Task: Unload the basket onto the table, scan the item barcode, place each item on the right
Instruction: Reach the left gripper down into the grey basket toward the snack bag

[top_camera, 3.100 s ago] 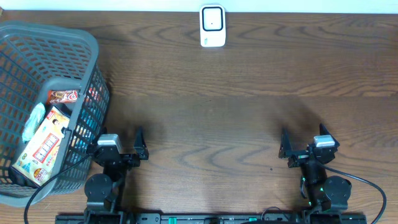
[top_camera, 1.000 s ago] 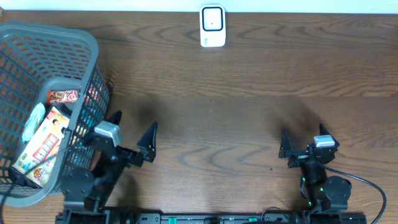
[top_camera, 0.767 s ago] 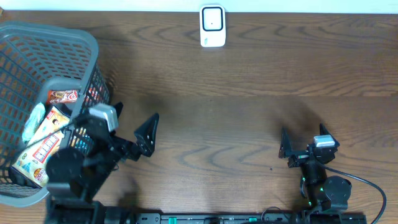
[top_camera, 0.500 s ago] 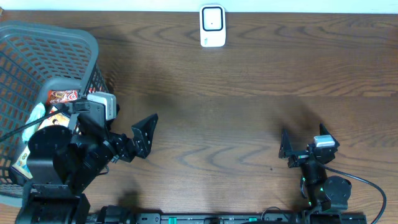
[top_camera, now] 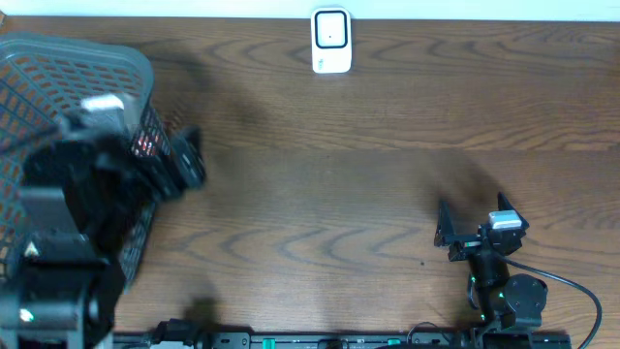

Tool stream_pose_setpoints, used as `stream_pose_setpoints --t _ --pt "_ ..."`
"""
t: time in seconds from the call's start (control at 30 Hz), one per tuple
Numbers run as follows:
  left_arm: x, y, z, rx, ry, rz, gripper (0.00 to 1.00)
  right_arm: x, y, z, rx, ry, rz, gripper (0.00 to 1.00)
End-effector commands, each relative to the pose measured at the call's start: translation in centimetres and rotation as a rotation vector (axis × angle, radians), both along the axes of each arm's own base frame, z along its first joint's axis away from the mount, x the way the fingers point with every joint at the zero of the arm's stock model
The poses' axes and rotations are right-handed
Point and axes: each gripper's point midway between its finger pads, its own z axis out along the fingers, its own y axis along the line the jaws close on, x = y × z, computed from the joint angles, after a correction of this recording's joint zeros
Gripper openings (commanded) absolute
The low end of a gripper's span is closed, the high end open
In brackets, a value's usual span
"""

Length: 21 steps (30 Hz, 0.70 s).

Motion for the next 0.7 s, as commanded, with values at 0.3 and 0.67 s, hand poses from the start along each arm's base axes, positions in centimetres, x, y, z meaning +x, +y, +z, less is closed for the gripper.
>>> stream_pose_setpoints --t 0.3,0.67 --pt "-0.1 15.6 -0.6 -0.249 0.13 0.978 1.0 0.0 0.3 0.0 0.01 -0.001 0.007 0.99" --pt "-5.5 22.9 -10.6 -0.694 0.456 1.431 0.99 0.0 0.3 0.0 0.01 -0.001 0.007 0.99"
